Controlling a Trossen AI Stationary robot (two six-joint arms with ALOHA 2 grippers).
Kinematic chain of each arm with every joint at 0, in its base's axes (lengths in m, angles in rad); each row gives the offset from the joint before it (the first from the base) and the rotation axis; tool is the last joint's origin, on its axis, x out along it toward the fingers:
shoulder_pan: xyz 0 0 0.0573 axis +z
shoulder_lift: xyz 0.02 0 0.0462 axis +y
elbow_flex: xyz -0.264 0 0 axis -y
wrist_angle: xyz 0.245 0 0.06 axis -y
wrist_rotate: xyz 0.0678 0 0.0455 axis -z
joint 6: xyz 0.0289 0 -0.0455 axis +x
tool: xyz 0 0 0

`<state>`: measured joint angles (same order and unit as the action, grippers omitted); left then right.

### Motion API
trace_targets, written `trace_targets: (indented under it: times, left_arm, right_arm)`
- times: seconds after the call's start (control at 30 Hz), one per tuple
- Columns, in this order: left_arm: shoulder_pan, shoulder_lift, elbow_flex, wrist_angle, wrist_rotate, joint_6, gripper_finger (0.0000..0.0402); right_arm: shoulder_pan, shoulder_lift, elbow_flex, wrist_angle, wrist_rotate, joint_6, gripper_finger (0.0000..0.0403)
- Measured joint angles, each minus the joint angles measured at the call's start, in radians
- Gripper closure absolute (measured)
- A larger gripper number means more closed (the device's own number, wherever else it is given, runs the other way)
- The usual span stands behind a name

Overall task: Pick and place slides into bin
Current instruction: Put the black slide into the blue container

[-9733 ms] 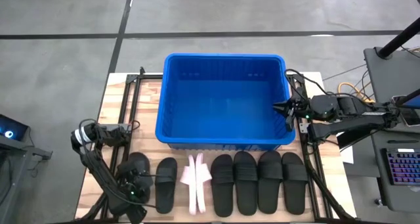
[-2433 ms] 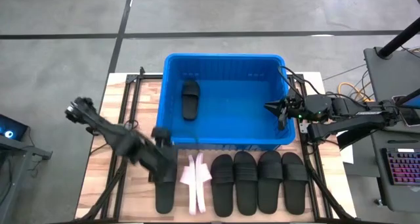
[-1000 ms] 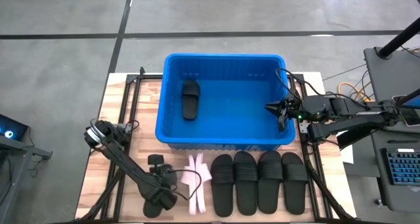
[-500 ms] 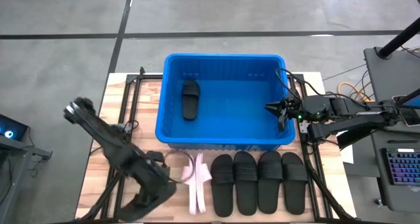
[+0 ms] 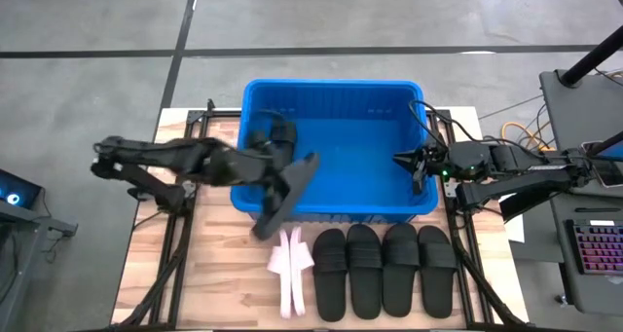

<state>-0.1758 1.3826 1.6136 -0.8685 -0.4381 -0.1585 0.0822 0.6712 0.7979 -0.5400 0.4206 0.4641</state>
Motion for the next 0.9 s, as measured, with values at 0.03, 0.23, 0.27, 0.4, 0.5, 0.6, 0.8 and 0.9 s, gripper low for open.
trace_targets:
  times: [0.03, 0.23, 0.27, 0.4, 0.5, 0.6, 0.8, 0.9]
  left_arm:
    - [0.034, 0.03, 0.013, -0.006, -0.01, 0.041, 0.0401]
    - [0.209, 0.144, 0.017, -0.061, -0.086, 0.272, 0.0401]
    - [0.24, 0.155, 0.003, -0.061, -0.096, 0.295, 0.0401]
    - [0.351, 0.207, -0.049, -0.048, -0.156, 0.323, 0.0402]
    - [0.425, 0.247, -0.091, -0.035, -0.215, 0.364, 0.0402]
    - [0.48, 0.287, -0.125, -0.009, -0.223, 0.431, 0.0402]
    - [0.554, 0.333, -0.194, 0.067, -0.227, 0.461, 0.0401]
    - [0.582, 0.356, -0.223, 0.092, -0.287, 0.461, 0.0401]
  right_arm:
    - [0.0, 0.0, 0.0, 0.0, 0.0, 0.0, 0.0349]
    - [0.0, 0.0, 0.0, 0.0, 0.0, 0.0, 0.0349]
    - [0.0, 0.0, 0.0, 0.0, 0.0, 0.0, 0.0349]
    - [0.0, 0.0, 0.0, 0.0, 0.006, 0.002, 0.0349]
    - [0.0, 0.0, 0.0, 0.0, 0.032, 0.028, 0.0349]
    - [-0.001, 0.0, 0.0, -0.001, 0.053, 0.05, 0.0349]
    - [0.0, 0.0, 0.0, -0.002, 0.053, 0.052, 0.0349]
    - [0.0, 0.0, 0.0, -0.002, 0.053, 0.052, 0.0349]
